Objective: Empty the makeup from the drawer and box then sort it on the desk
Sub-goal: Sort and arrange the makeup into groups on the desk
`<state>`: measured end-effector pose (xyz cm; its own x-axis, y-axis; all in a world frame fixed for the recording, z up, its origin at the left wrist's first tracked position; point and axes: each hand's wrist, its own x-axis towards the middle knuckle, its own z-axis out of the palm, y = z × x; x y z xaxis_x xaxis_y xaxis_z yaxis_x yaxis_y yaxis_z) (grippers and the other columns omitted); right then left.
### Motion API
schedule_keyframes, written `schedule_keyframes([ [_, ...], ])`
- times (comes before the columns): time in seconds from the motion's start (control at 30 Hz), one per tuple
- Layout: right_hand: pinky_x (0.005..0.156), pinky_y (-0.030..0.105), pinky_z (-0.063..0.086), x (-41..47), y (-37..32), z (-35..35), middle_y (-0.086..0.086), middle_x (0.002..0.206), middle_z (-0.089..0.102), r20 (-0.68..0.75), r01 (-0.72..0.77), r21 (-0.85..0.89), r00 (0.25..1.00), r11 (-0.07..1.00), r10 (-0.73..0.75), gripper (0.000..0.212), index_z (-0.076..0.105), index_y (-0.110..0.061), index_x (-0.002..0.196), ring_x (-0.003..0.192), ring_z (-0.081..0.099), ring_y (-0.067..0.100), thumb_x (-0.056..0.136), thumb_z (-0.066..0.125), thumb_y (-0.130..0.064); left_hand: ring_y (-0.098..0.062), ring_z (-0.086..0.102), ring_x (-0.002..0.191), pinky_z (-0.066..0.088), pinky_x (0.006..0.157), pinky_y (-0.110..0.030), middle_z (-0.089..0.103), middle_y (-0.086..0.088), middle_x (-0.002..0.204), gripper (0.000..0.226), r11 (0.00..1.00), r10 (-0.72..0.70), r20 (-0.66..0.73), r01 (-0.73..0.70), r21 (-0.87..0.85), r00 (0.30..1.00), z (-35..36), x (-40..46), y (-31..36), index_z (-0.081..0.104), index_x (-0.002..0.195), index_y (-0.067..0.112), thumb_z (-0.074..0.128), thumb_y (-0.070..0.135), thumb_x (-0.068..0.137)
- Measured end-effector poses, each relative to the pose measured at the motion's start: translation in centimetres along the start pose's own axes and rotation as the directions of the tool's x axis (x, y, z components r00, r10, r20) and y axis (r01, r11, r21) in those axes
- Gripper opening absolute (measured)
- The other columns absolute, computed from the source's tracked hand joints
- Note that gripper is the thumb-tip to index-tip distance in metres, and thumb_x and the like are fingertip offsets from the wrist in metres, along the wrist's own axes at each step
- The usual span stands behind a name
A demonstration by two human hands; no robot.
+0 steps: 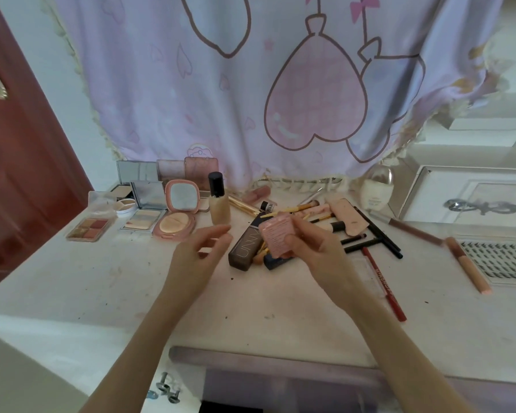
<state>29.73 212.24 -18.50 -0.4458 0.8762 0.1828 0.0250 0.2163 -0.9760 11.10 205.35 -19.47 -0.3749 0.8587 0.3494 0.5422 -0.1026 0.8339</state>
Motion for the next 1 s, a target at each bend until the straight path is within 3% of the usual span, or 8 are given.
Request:
schedule_keyframes([
  [0.1, 0.079, 0.017, 0.050, -0.6, -0.4, 1.0, -0.003, 0.107, 0.066, 0.056, 0.050, 0.022, 0.997, 0.998, -0.051, 0.037, 0.054, -0.015, 0.125, 0.092, 0.063, 0.001, 0.091, 0.051, 0.001, -0.005, 0.063, 0.080, 0.054, 0.071, -0.025, 0.069, 0.014, 0.089, 0.024, 0.991, 0.092, 0.074, -0.084, -0.104, 0.993, 0.4, -0.6, 2.7, 0.062, 0.095, 0.038, 0.068, 0.018, 0.082],
  [0.23, 0.090, 0.031, 0.052, -1.3, -0.3, 1.7, 0.010, 0.111, 0.068, -0.015, -0.028, 0.256, 0.999, 0.966, 0.033, 0.038, 0.057, -0.008, 0.126, 0.101, 0.066, 0.020, 0.088, 0.058, -0.004, -0.002, 0.059, 0.075, 0.048, 0.065, -0.013, 0.064, 0.013, 0.081, 0.014, 0.951, 0.309, -0.018, -0.310, -0.020, 0.951, 0.8, -1.6, 4.0, 0.064, 0.089, 0.033, 0.067, 0.023, 0.079],
  [0.33, 0.097, 0.035, 0.049, -2.1, -0.5, 1.9, 0.013, 0.111, 0.067, 0.112, -0.189, 0.548, 0.982, 0.815, 0.152, 0.038, 0.063, -0.006, 0.114, 0.105, 0.064, 0.025, 0.080, 0.064, -0.021, 0.004, 0.054, 0.076, 0.041, 0.069, -0.005, 0.060, 0.008, 0.084, 0.010, 0.886, 0.453, -0.057, -0.442, 0.139, 0.890, 1.2, -2.4, 3.9, 0.067, 0.090, 0.016, 0.067, 0.015, 0.081],
  [0.4, 0.097, 0.033, 0.048, -2.6, -0.6, 2.1, 0.015, 0.107, 0.067, 0.178, -0.205, 0.581, 0.976, 0.787, 0.123, 0.037, 0.066, -0.001, 0.102, 0.104, 0.063, 0.025, 0.077, 0.063, -0.029, 0.005, 0.052, 0.078, 0.041, 0.072, -0.004, 0.060, 0.005, 0.088, 0.012, 0.866, 0.474, -0.034, -0.459, 0.197, 0.880, 1.3, -2.9, 3.6, 0.067, 0.092, 0.010, 0.063, 0.016, 0.082],
  [0.53, 0.097, 0.037, 0.048, -2.9, -0.4, 2.6, 0.015, 0.095, 0.065, 0.130, -0.129, 0.561, 0.989, 0.818, 0.067, 0.037, 0.062, 0.006, 0.098, 0.099, 0.062, 0.028, 0.080, 0.061, -0.027, 0.001, 0.056, 0.082, 0.043, 0.076, -0.007, 0.063, 0.004, 0.094, 0.020, 0.890, 0.428, 0.063, -0.432, 0.142, 0.902, 0.9, -3.5, 3.6, 0.066, 0.096, 0.011, 0.059, 0.022, 0.082],
  [0.67, 0.094, 0.035, 0.050, -3.1, -0.5, 2.9, 0.004, 0.102, 0.071, 0.075, -0.122, 0.427, 0.992, 0.896, 0.100, 0.057, 0.059, -0.013, 0.120, 0.101, 0.066, 0.019, 0.067, 0.067, -0.032, 0.000, 0.062, 0.085, 0.046, 0.076, -0.009, 0.068, 0.013, 0.090, 0.026, 0.961, 0.261, 0.125, -0.270, 0.055, 0.957, -0.4, -3.6, 4.1, 0.069, 0.096, 0.022, 0.067, 0.041, 0.078],
  [0.8, 0.094, 0.030, 0.049, -3.2, -0.8, 3.3, -0.002, 0.106, 0.068, 0.082, -0.024, 0.161, 0.997, 0.987, 0.011, 0.043, 0.054, -0.040, 0.108, 0.103, 0.063, 0.008, 0.066, 0.064, -0.039, 0.002, 0.065, 0.084, 0.050, 0.080, -0.013, 0.071, 0.019, 0.091, 0.026, 0.994, 0.105, 0.167, -0.098, -0.050, 0.980, -1.6, -3.8, 4.5, 0.069, 0.097, 0.036, 0.072, 0.023, 0.075],
  [1.0, 0.093, 0.023, 0.048, -3.3, -0.5, 3.7, -0.001, 0.113, 0.061, 0.114, -0.010, 0.138, 0.994, 0.990, -0.006, 0.051, 0.050, -0.033, 0.116, 0.102, 0.061, 0.002, 0.067, 0.065, -0.034, 0.005, 0.065, 0.081, 0.049, 0.081, -0.014, 0.069, 0.024, 0.084, 0.033, 0.998, 0.049, 0.178, -0.054, 0.025, 0.983, -2.4, -4.0, 4.6, 0.066, 0.089, 0.046, 0.073, 0.018, 0.074],
])
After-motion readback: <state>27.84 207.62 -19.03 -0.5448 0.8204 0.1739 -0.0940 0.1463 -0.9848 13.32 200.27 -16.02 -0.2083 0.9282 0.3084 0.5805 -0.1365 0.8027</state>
